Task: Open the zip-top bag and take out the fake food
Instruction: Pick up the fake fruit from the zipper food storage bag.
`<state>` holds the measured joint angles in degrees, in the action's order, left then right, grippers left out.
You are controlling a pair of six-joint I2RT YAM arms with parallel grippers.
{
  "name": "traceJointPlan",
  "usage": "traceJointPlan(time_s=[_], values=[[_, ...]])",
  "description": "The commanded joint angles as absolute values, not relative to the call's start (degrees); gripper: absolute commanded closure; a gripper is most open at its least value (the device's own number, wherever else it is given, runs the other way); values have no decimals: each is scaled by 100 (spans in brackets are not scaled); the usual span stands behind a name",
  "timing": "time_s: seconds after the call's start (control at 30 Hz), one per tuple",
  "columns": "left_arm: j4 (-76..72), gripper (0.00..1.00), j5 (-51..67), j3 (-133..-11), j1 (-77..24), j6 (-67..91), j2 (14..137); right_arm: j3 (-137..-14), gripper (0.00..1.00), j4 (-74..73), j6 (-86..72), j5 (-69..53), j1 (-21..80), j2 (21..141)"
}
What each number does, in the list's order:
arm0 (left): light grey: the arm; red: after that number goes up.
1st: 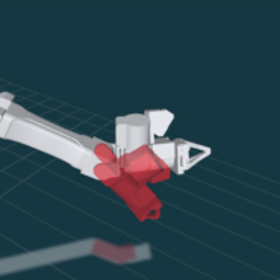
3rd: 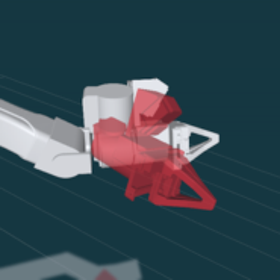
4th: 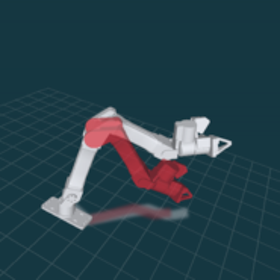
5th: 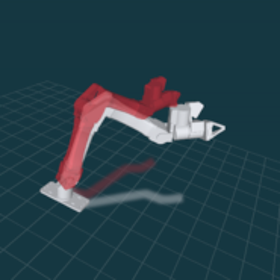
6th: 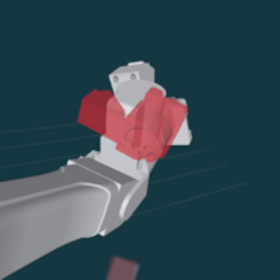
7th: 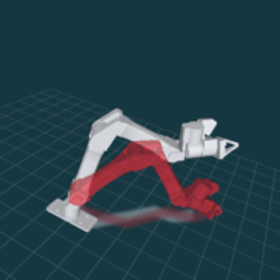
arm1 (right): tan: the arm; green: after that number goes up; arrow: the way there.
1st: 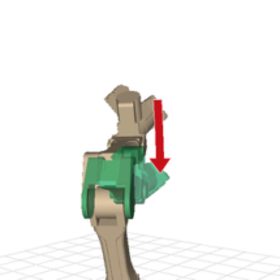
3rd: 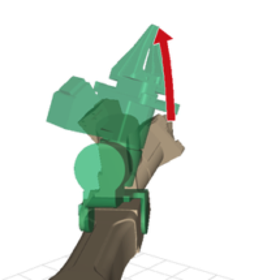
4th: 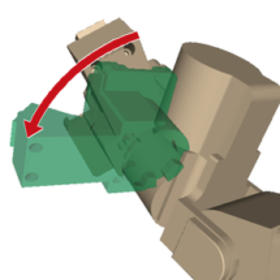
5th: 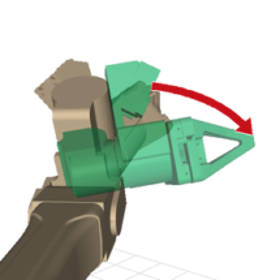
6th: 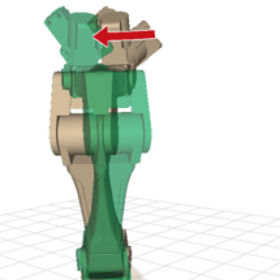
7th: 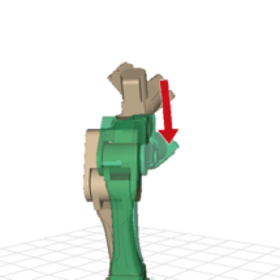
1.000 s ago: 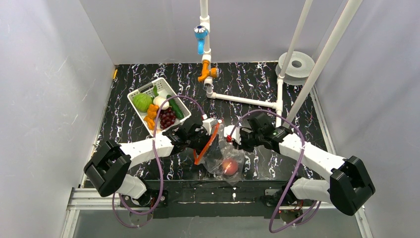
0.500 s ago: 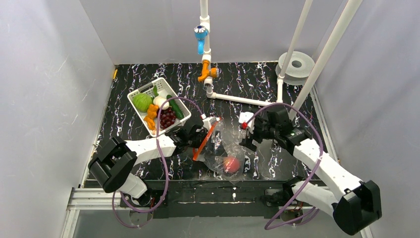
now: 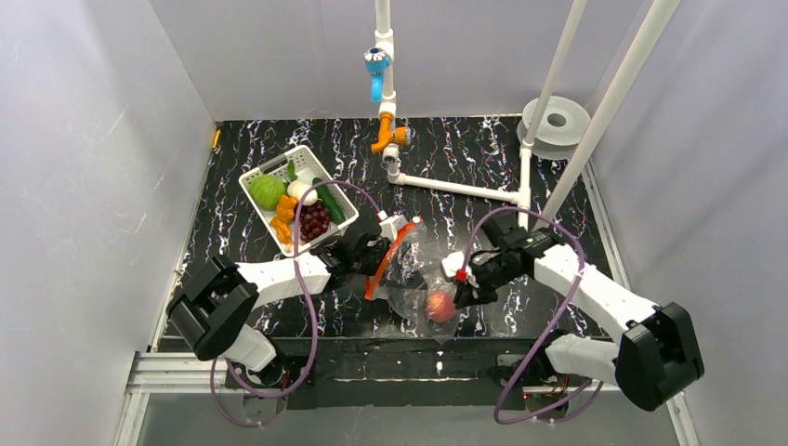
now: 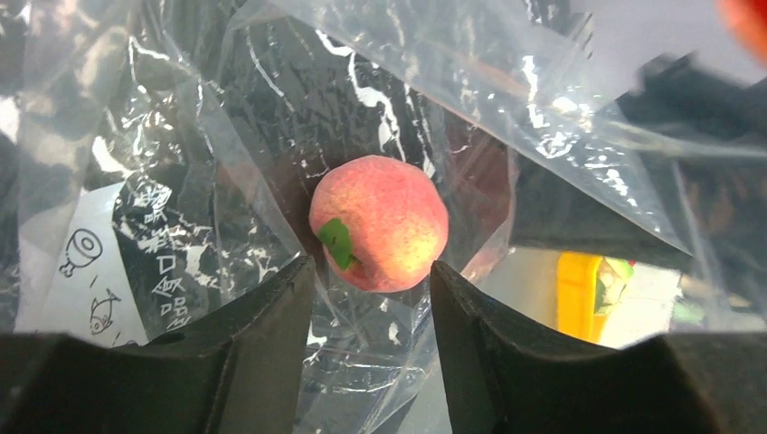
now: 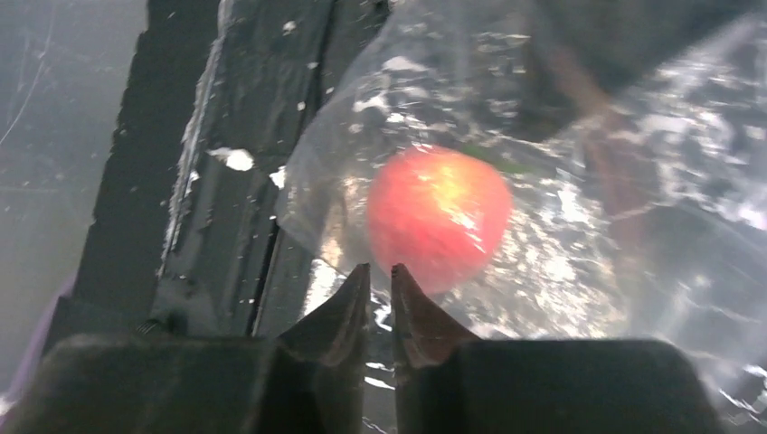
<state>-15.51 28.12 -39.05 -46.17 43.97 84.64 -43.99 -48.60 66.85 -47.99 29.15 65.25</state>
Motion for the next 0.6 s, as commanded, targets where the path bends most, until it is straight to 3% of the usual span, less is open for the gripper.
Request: traceJointPlan(time_s=[0.0, 0.17, 0.57], values=[[-1904, 53, 3058, -3866, -4595, 4396, 8190, -4275, 83, -4947, 6910, -4454, 3555, 6758], [-2042, 53, 3409, -3907, -4598, 4455, 8447, -4257, 98, -4425, 6409, -3695, 3972, 7243], [-2321, 44, 3729, -4102, -4862, 4593, 9410, -3914, 95, -3007, 5696, -2857, 4130, 7232]])
